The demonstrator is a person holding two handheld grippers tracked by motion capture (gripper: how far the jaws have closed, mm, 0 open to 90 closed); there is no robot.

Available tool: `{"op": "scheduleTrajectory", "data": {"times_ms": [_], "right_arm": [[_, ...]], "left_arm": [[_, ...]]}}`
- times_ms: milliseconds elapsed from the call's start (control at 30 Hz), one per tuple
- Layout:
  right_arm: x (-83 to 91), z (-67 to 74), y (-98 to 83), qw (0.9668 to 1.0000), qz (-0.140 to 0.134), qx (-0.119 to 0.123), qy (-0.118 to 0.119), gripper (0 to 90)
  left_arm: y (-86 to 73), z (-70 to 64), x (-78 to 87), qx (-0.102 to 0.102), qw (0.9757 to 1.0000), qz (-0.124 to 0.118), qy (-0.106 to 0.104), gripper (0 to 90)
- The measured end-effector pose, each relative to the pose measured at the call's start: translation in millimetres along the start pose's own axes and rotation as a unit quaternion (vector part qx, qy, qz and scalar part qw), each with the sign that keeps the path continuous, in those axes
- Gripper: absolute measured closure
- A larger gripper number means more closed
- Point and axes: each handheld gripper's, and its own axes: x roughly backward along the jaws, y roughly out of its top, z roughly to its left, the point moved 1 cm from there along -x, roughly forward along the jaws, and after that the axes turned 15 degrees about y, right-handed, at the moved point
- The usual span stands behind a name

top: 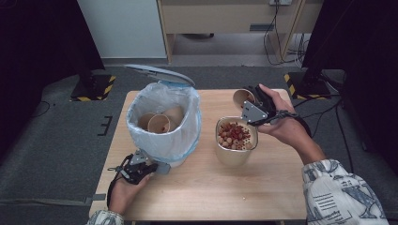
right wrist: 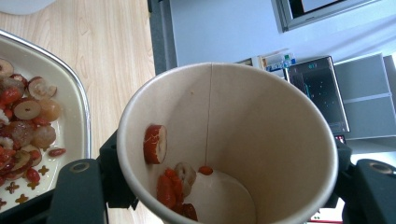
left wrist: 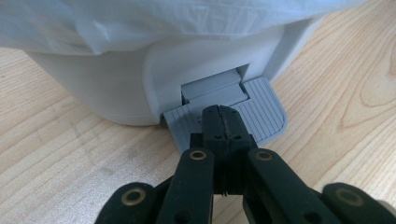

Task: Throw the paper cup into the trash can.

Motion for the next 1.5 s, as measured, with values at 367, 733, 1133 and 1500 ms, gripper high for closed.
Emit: {"op": "scheduleTrajectory", "data": {"times_ms": [367, 733, 1133, 1500], "right_arm": [[0.5, -3.4, 6.5, 0.9997, -0.017, -0.017, 0.006, 29.0], [-1.2, -8.2, 15.9, 0.9970, -0.051, -0.056, 0.015, 29.0], [-3.1, -12.5, 24.2, 0.9921, -0.080, -0.093, 0.026, 29.0], [-2.0, -18.0, 31.2, 0.9876, -0.096, -0.120, 0.033, 29.0]], "left_arm": [[0.0, -0.1, 0.1, 0.000, 1.0000, 0.000, 0.001, 90.0], [0.0, -0.3, 0.1, -0.001, 1.0000, 0.000, 0.001, 90.0], [-0.1, 0.0, 0.1, 0.000, 1.0000, 0.000, -0.001, 90.0], [-0.1, -0.3, 0.1, 0.000, 1.0000, 0.000, 0.000, 90.0]]}}
